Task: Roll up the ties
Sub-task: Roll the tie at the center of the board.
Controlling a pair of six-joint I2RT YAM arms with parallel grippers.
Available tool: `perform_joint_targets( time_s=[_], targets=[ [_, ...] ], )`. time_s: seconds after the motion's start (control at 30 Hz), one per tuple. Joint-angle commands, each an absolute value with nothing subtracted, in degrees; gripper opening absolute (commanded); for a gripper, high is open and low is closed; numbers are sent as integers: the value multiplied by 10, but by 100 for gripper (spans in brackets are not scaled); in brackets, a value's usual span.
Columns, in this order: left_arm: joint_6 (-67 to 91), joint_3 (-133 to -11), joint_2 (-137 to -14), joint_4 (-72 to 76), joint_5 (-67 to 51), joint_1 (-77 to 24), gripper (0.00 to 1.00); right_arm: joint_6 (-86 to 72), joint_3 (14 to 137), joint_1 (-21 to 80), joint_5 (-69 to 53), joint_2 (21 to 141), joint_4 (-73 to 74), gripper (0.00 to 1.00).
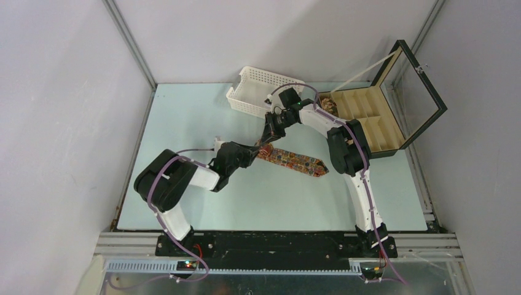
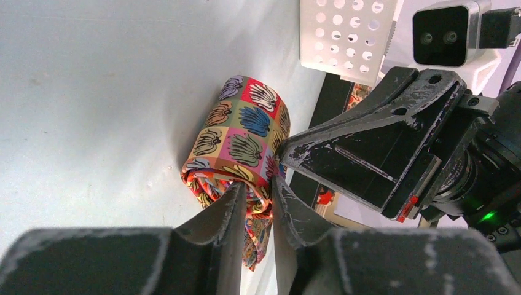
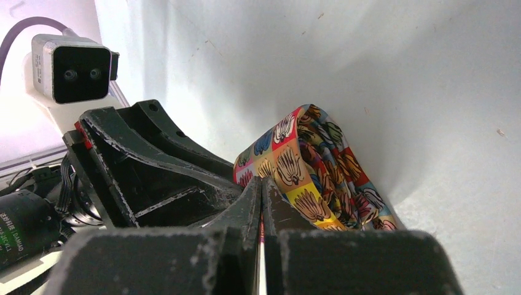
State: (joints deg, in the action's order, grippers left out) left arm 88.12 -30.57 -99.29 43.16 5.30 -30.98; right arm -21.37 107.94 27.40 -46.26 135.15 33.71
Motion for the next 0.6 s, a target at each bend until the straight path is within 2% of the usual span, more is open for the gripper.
perform_joint_targets(
  time_s=[0.0,0.17,0.33,0.57],
  targets=[
    [885,-323,-1000,454,50,-305,23,-205,1082,278,-458,1337,335,0],
    [883,-325,-1007,456,48,-305,15,-205,1082,278,-457,1337,336,0],
    [874,-323,-1009,458,48,-304,1,-203,1084,276,-454,1332,336,0],
    [843,-319,-996,449,61,-304,0,-217,1079,266,-408,1271,297,0]
  ],
)
